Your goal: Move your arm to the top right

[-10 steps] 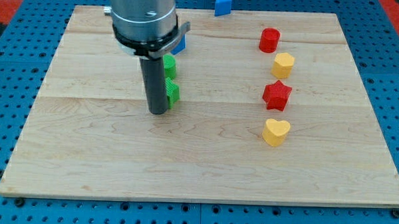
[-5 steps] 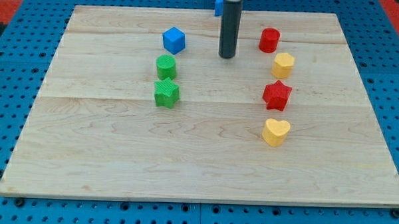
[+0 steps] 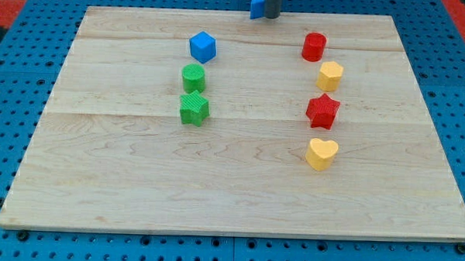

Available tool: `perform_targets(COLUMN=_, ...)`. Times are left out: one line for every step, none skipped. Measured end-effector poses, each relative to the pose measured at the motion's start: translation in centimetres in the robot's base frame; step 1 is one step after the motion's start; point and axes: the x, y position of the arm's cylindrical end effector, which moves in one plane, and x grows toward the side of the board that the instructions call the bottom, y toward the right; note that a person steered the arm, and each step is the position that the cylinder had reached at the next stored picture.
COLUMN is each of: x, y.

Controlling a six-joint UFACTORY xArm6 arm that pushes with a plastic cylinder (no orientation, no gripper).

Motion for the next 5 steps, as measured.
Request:
perform_targets(x=0.0, y=-8.6)
perform_targets(x=-0.2, y=-12.4)
perform_targets(x=-0.2, y=-12.3)
perform_targets(x=-0.1, y=-12.0)
perform_targets(x=0.2, y=-4.1)
